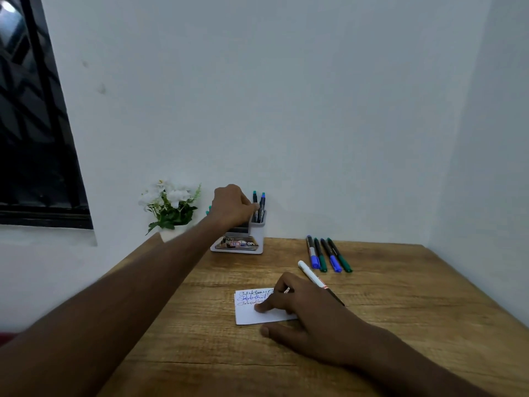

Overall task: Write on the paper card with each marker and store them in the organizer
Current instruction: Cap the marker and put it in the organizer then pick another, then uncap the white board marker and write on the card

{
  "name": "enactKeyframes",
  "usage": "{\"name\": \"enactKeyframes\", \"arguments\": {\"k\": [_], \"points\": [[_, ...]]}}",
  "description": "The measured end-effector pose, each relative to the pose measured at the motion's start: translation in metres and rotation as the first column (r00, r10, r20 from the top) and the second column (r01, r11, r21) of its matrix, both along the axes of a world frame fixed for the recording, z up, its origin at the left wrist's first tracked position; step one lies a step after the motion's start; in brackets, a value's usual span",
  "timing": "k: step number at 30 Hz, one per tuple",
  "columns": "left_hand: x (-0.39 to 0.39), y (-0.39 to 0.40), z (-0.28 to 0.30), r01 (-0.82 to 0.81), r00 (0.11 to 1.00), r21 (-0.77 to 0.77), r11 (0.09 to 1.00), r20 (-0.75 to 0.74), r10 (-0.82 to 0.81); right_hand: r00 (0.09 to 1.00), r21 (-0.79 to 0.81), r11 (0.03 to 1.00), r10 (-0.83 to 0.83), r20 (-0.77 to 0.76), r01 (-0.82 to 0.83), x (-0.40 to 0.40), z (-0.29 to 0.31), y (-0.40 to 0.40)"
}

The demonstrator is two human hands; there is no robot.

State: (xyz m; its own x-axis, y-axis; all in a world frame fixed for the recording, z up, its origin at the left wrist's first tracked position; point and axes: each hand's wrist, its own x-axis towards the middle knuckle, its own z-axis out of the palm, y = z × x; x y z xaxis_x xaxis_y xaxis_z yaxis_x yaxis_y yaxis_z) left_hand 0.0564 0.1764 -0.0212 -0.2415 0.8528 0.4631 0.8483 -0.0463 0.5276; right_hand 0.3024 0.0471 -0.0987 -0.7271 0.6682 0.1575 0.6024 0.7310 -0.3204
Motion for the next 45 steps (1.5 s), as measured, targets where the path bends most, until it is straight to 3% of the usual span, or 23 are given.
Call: {"name": "enactKeyframes", "arguments": {"k": [4,6,8,11,16,20,23,27,33,40,45], "points": [[0.011,-0.039,-0.01,0.195,0.975,0.186,0.963,-0.139,-0.171,1.0,0.008,1.0,0.002,0.018,-0.003,0.001,0.0,-0.001],[0.023,-0.058,-0.023,0.431,0.888,0.117,0.895,-0.23,-0.398,1.0,0.015,1.0,-0.002,0.028,0.002,0.0,0.0,-0.001],[0.039,-0.067,-0.035,0.579,0.745,-0.081,0.811,-0.35,-0.567,1.0,0.032,0.999,0.0,0.029,-0.001,-0.001,0.0,-0.002],[0.063,-0.069,-0.042,0.552,0.601,-0.3,0.778,-0.503,-0.621,0.999,0.063,0.998,0.011,0.031,-0.013,0.001,0.002,-0.003],[0.072,-0.051,-0.048,0.518,0.487,-0.371,0.771,-0.614,-0.622,1.0,0.105,0.994,0.023,0.003,-0.023,0.003,-0.001,-0.001],[0.053,-0.042,-0.058,0.547,0.492,-0.295,0.784,-0.644,-0.586,1.0,0.071,0.997,0.023,0.014,-0.024,0.001,0.0,-0.002],[0.029,-0.052,-0.049,0.57,0.608,-0.253,0.782,-0.511,-0.608,0.999,0.087,0.996,0.031,0.016,-0.033,0.001,-0.001,-0.002],[-0.001,-0.086,-0.031,0.568,0.798,0.07,0.82,-0.289,-0.528,0.999,0.046,0.998,0.032,-0.017,-0.031,0.001,-0.001,-0.002],[-0.008,-0.14,-0.032,0.478,0.878,0.335,0.812,-0.151,-0.454,0.961,-0.017,0.996,-0.089,-0.263,0.088,-0.007,-0.003,-0.002],[0.033,-0.156,-0.063,0.62,0.775,0.297,0.726,-0.376,-0.508,0.902,-0.063,0.992,-0.128,-0.412,0.112,-0.01,-0.01,-0.001],[0.029,-0.147,-0.075,0.595,0.797,0.193,0.78,-0.27,-0.541,0.873,-0.221,0.967,-0.213,-0.439,0.125,-0.006,-0.007,0.001]]}}
